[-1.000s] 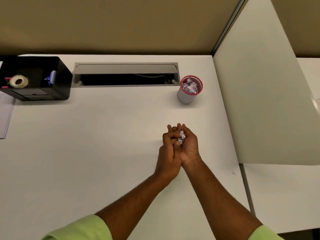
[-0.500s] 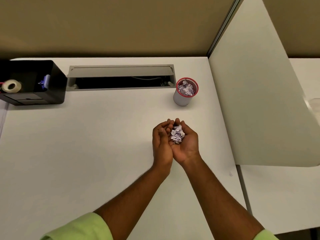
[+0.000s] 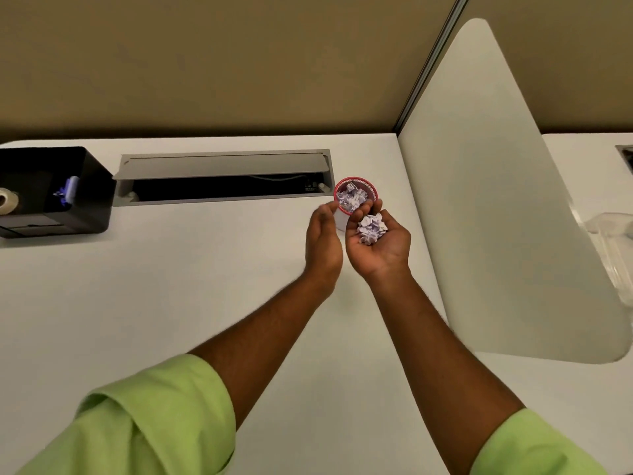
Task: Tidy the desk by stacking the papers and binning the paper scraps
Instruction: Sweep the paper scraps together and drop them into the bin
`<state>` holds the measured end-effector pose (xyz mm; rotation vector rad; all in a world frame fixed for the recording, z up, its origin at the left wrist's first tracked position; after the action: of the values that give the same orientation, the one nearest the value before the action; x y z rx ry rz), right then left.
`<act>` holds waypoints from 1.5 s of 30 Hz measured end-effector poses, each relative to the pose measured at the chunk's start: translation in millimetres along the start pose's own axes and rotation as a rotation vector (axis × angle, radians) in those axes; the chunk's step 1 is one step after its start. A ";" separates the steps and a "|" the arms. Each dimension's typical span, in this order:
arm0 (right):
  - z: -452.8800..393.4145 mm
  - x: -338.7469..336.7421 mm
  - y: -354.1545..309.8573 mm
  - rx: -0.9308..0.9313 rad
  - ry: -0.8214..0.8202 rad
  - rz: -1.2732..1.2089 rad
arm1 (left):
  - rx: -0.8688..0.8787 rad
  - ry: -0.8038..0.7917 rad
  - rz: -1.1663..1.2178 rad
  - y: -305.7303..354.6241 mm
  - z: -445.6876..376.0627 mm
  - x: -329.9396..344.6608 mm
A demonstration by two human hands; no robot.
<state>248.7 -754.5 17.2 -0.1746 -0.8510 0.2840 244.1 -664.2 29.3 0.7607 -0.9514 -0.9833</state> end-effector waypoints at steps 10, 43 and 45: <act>-80.5 36.5 -53.0 -0.347 0.068 0.469 | 0.001 -0.077 -0.361 2.9 -68.4 11.0; -49.6 26.6 -60.5 -1.250 -0.016 2.432 | 0.222 -0.213 -0.784 -10.0 -88.9 11.0; -55.6 22.9 -55.8 -1.158 -0.033 2.554 | 0.211 -0.197 -0.802 -11.2 -89.4 8.9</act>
<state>315.1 -802.4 12.2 -2.3639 -0.1884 2.0967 324.0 -667.1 -13.2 1.2890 -0.9371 -1.6924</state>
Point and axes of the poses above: each hand's wrist, its own z-axis away from the middle knuckle, its own x-axis out of the palm, y = z × x, the point moved 5 cm from there along -z, towards the middle knuckle, and after that the axes turned 12 degrees about z, right-handed, at the moved point
